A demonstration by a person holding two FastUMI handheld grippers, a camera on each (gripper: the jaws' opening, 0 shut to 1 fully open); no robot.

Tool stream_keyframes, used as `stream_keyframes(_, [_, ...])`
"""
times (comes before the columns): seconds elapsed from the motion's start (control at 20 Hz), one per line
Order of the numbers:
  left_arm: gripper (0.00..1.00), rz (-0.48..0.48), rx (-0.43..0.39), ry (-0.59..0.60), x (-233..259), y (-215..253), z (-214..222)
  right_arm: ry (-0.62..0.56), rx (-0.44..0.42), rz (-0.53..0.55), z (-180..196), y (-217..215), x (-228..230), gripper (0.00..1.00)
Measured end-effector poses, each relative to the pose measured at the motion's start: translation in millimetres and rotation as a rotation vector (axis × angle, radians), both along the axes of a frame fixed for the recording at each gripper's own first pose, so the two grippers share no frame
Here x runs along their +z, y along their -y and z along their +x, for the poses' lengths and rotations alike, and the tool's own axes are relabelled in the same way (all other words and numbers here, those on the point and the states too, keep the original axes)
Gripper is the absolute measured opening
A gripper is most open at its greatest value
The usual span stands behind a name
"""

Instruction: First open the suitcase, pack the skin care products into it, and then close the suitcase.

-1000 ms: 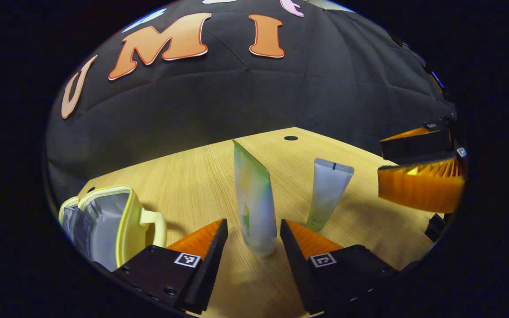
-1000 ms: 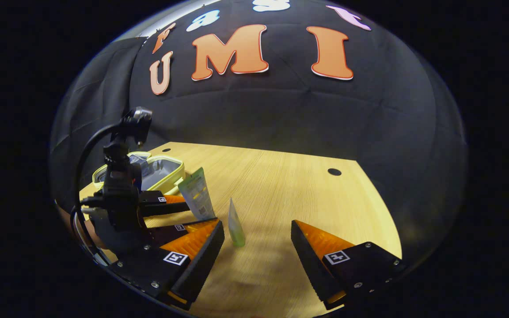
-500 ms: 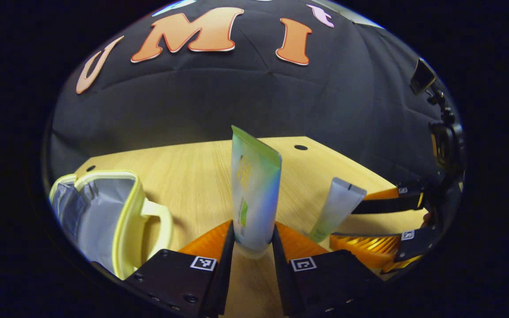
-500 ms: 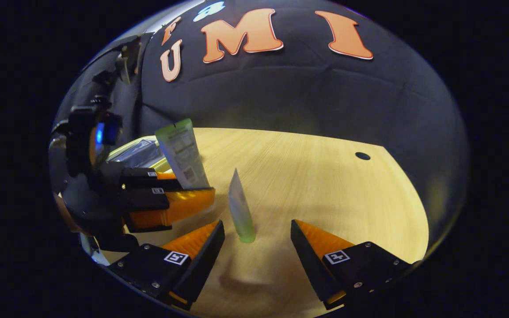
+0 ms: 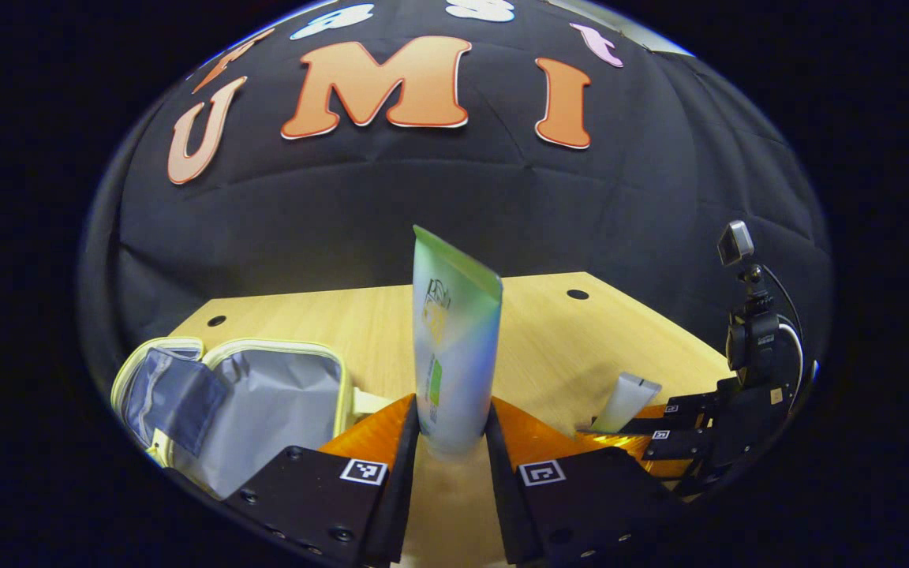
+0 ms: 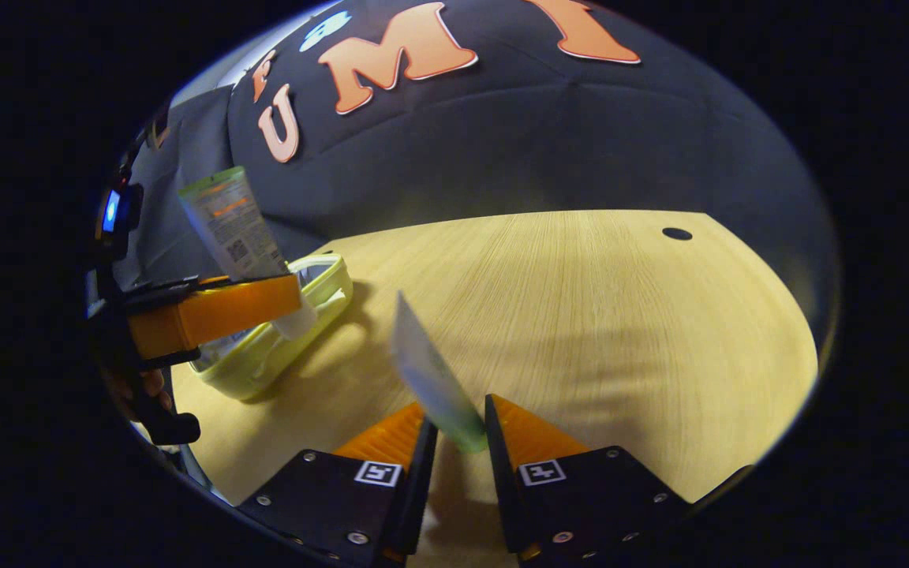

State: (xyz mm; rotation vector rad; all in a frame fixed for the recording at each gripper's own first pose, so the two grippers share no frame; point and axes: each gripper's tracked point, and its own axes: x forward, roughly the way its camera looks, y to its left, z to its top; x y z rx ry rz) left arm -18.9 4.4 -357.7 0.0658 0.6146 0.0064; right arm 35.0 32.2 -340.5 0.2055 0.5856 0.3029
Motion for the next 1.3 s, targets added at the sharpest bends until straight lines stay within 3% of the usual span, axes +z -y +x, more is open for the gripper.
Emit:
stream_keyframes(0.15, [0.46,0.021,0.032,-0.008,9,-21,-5,-0.014,-0.020,0.018,-2,0,7,0.33])
stream_keyframes(0.2, [0.46,0.029,0.038,-0.007,13,-28,-8,-0.011,-0.026,0.019,-2,0,10,0.27])
stream_keyframes(0.3, [0.46,0.047,0.058,-0.005,24,-44,-11,-0.009,-0.024,0.006,-6,0,24,0.32])
stream_keyframes(0.75, [0.46,0.094,0.168,0.009,100,-103,-18,0.094,0.049,-0.073,-17,-13,125,0.32])
stream_keyframes(1.05, [0.46,0.108,0.262,-0.025,125,-148,-42,0.152,0.128,-0.117,-26,-34,162,0.32])
stream_keyframes(1.3, [0.46,0.096,0.242,-0.088,119,-186,-51,0.168,0.178,-0.163,-34,-66,175,0.32])
